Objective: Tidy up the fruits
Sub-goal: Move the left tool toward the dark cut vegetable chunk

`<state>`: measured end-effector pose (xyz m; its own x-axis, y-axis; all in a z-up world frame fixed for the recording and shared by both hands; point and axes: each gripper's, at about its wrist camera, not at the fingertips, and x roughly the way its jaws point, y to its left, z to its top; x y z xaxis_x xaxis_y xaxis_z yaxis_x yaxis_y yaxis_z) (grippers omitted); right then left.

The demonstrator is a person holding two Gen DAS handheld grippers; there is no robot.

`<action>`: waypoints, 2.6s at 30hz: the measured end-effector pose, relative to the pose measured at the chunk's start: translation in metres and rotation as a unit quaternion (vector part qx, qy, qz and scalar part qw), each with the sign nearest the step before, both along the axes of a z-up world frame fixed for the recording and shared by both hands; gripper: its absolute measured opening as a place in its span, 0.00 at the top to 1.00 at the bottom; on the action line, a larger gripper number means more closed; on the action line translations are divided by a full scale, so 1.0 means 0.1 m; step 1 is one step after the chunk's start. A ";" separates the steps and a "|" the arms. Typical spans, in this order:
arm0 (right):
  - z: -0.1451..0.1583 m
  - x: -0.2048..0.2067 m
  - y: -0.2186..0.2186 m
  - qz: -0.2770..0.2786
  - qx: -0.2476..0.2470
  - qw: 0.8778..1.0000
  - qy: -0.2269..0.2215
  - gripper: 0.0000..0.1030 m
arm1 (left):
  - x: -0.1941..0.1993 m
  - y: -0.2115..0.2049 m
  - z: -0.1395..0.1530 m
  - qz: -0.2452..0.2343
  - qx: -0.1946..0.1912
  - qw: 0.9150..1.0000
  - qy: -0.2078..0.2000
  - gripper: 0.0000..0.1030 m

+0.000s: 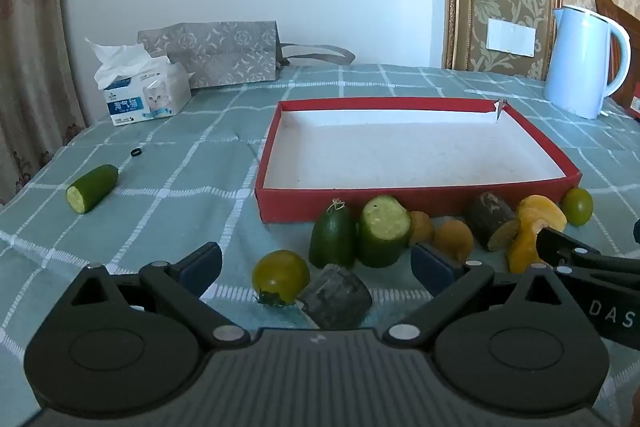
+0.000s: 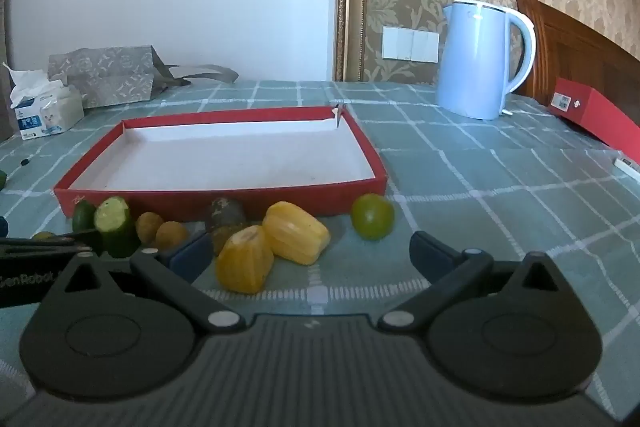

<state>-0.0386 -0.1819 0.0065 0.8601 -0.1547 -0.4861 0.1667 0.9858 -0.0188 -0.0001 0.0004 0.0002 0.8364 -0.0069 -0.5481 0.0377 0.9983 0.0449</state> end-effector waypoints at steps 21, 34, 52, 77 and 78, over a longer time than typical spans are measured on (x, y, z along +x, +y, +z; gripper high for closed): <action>-0.08 -0.05 -0.20 0.043 0.035 0.998 0.008 0.00 | -0.19 0.53 -0.04 0.007 -0.063 0.998 -0.006 0.01; -0.04 -0.14 -0.09 0.063 -0.014 0.997 -0.037 0.00 | -0.38 0.41 -0.05 -0.048 -0.033 0.998 -0.016 0.01; -0.06 -0.14 -0.23 0.037 -0.006 0.998 -0.054 0.00 | -0.24 0.24 -0.17 -0.073 -0.057 0.995 0.021 0.01; -0.10 -0.10 -0.44 0.029 0.071 0.996 -0.049 0.00 | -0.20 0.05 -0.18 -0.083 -0.065 0.994 0.015 0.31; -0.10 -0.10 -0.45 0.029 0.075 0.996 -0.050 0.00 | -0.20 0.05 -0.19 -0.085 -0.067 0.994 0.018 0.31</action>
<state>-0.0489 -0.2272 -0.0033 0.9103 -0.0361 -0.4123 0.1034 0.9844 0.1421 -0.0198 0.0050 -0.0188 0.7974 -0.2207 -0.5616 0.2051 0.9744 -0.0917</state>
